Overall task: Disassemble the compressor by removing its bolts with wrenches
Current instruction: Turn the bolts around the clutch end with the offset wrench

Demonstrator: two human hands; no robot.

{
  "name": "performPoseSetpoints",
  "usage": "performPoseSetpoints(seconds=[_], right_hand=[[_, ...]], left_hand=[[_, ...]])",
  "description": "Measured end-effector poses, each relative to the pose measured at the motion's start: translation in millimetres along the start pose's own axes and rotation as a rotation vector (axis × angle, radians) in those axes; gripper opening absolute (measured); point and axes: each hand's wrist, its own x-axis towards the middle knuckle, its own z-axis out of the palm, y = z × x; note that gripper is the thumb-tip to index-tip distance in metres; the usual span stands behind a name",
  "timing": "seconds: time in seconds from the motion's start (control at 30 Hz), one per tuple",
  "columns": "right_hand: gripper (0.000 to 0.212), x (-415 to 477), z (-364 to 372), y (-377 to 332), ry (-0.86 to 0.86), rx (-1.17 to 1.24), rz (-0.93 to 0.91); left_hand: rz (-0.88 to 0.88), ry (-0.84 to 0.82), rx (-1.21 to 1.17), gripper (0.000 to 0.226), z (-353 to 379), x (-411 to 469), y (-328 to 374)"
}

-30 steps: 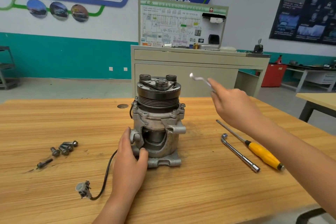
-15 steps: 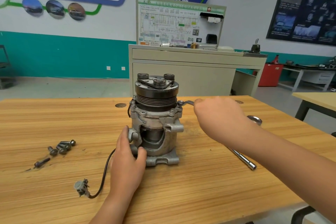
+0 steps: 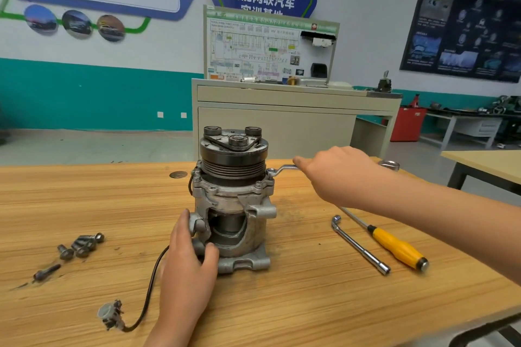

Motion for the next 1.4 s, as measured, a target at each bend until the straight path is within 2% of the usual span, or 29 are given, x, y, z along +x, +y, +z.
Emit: performPoseSetpoints(seconds=[0.1,0.23,0.3,0.4,0.47,0.53,0.6,0.67,0.7,0.77,0.87,0.97,1.13,1.4], right_hand=[[0.042,13,4,4,0.009,-0.101,-0.021],[0.029,36,22,9,0.051,-0.04,-0.022],[0.028,49,38,9,0.293,-0.059,-0.093],[0.017,66,52,-1,0.684,0.117,-0.104],[0.008,76,56,-11,0.789,0.214,-0.11],[0.016,79,58,-16,0.812,0.312,-0.095],[0.016,72,52,-15,0.804,0.445,0.013],[0.015,55,38,-11,0.779,0.64,0.203],[0.019,45,31,-9,0.7,0.71,0.279],[0.023,23,20,-5,0.542,0.702,0.332],[0.011,-9,8,-10,0.245,0.422,0.286],[0.017,-24,0,-19,0.063,0.261,0.212],[0.028,-22,-12,-30,-0.036,0.189,0.156],[0.026,-7,-42,-53,-0.156,-0.059,0.014]], left_hand=[[-0.007,0.003,0.068,0.071,0,0,2],[-0.025,0.002,0.126,0.072,0,2,5],[-0.027,0.003,0.126,0.071,1,3,6],[-0.027,0.021,0.106,0.069,1,4,6],[-0.024,0.024,0.103,0.068,1,4,6],[-0.011,0.022,0.099,0.068,0,3,6],[0.0,0.019,0.093,0.069,0,2,4],[0.0,0.019,0.095,0.071,0,1,2],[-0.001,0.02,0.099,0.072,0,2,1],[0.006,0.027,0.101,0.073,3,2,0],[0.023,0.044,0.098,0.073,5,3,0],[0.03,0.052,0.088,0.073,5,3,-2],[0.038,0.052,0.065,0.073,5,2,-3],[0.041,0.04,0.05,0.073,5,2,-3]])
